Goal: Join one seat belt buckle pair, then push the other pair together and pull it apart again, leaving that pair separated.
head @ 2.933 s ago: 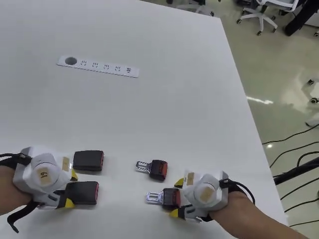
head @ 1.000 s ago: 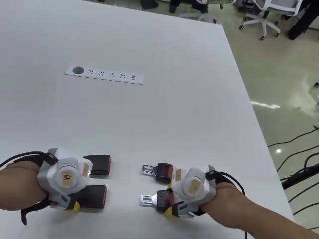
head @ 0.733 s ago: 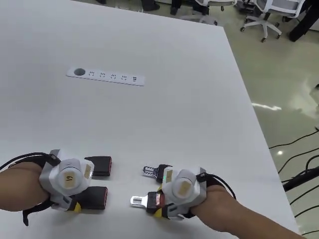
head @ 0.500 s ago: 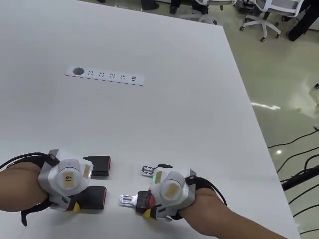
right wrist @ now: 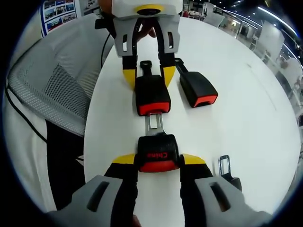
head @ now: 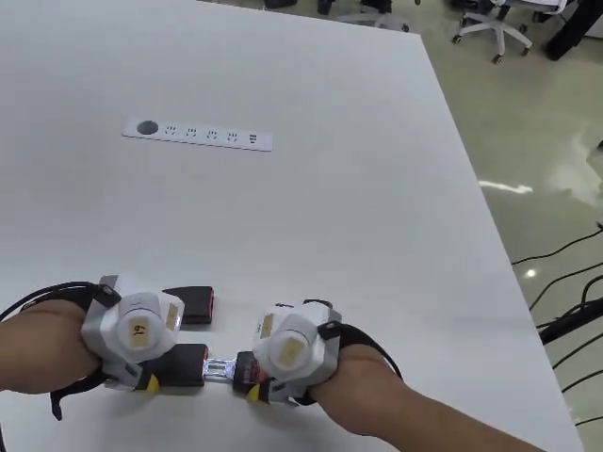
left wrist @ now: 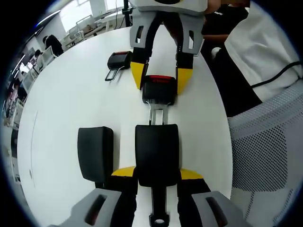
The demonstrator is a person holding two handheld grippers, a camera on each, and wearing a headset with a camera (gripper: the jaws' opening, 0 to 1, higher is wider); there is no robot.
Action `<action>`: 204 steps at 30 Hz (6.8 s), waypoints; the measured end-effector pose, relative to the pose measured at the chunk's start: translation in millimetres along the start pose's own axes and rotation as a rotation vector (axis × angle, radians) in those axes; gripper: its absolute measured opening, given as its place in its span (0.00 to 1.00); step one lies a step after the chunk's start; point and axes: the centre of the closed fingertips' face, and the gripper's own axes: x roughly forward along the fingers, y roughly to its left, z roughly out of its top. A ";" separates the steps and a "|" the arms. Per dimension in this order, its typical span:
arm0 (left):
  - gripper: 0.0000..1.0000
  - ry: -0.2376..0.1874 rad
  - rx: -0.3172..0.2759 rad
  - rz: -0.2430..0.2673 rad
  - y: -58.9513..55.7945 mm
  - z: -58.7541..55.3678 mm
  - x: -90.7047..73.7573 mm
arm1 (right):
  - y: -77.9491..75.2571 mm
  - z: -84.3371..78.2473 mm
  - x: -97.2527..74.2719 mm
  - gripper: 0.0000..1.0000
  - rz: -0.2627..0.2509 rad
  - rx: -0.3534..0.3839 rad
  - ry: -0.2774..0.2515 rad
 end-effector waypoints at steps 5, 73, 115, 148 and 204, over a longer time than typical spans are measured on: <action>0.33 0.005 0.007 -0.001 0.4 -1.6 1.8 | 1.6 3.0 2.3 0.32 0.011 -0.018 -0.021; 0.29 -0.029 0.010 -0.011 -3.0 -3.1 0.9 | 1.0 18.8 10.4 0.29 0.032 -0.061 -0.061; 0.41 -0.111 -0.037 0.093 24.0 24.3 -42.2 | -43.6 11.2 -61.5 0.33 -0.090 0.066 -0.164; 0.41 -0.005 -0.007 0.011 81.2 12.7 0.2 | -94.9 -66.8 -36.7 0.33 -0.014 0.043 -0.006; 0.33 -0.019 0.026 -0.018 83.7 11.4 3.3 | -83.1 12.3 11.2 0.32 0.011 -0.026 -0.058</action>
